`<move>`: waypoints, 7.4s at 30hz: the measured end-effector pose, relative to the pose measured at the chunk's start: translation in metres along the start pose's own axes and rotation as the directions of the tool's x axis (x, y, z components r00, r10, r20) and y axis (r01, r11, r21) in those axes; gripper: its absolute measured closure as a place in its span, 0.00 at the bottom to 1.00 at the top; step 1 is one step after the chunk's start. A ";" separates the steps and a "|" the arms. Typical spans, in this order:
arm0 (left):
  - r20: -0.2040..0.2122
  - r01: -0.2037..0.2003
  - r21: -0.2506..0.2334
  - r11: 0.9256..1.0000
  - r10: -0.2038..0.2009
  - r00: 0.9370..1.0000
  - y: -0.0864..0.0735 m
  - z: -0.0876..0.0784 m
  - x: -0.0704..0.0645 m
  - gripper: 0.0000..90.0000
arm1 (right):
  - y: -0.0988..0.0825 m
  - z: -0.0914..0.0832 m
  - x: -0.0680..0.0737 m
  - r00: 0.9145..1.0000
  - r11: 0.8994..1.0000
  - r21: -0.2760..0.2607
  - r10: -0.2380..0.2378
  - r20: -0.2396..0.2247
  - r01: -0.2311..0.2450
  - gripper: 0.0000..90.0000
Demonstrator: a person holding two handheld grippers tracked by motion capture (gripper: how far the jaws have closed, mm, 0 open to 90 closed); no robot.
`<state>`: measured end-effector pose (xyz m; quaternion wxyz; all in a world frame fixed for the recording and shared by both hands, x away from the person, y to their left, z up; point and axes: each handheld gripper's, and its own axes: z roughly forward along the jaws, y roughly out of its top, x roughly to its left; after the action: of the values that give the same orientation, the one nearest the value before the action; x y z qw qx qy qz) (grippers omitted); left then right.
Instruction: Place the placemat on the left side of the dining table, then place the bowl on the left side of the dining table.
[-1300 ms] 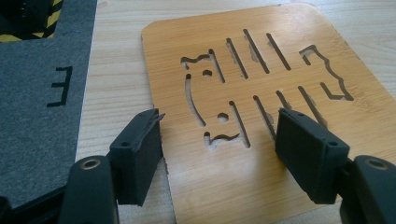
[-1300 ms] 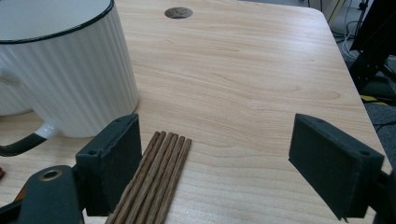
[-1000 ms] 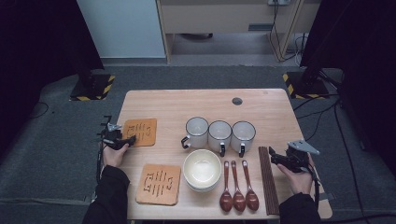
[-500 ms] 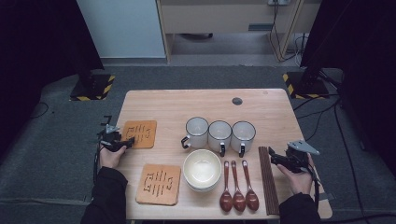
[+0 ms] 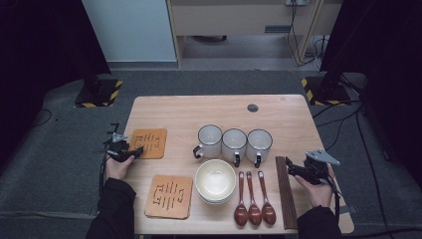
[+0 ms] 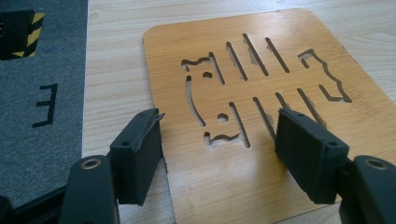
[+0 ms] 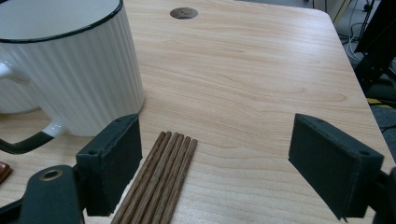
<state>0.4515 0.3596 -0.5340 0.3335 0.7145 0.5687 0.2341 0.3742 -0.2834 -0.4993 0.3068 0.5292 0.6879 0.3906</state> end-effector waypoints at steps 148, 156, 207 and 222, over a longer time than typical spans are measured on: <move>0.461 -0.150 -0.202 0.968 0.229 0.857 0.009 -0.082 -0.234 0.79 | 0.054 -0.009 0.186 0.863 0.966 0.089 -0.173 -0.474 0.242 0.86; 0.438 -0.169 -0.194 0.966 0.240 0.866 0.007 -0.081 -0.238 0.80 | 0.056 -0.009 0.190 0.881 0.964 0.116 -0.166 -0.443 0.239 0.89; 0.343 -0.171 -0.203 0.964 0.233 0.910 0.013 -0.094 -0.251 0.90 | 0.071 -0.029 0.204 0.900 0.964 0.023 -0.240 -0.363 0.266 0.90; 0.332 -0.164 -0.244 0.956 0.241 0.912 0.017 -0.106 -0.253 0.90 | 0.074 -0.025 0.207 0.920 0.965 0.116 -0.182 -0.346 0.234 0.93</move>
<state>0.3256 0.1341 -0.4389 0.4793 0.7609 0.3929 0.1924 0.3370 -0.0783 -0.4250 0.1840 0.4016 0.8104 0.3848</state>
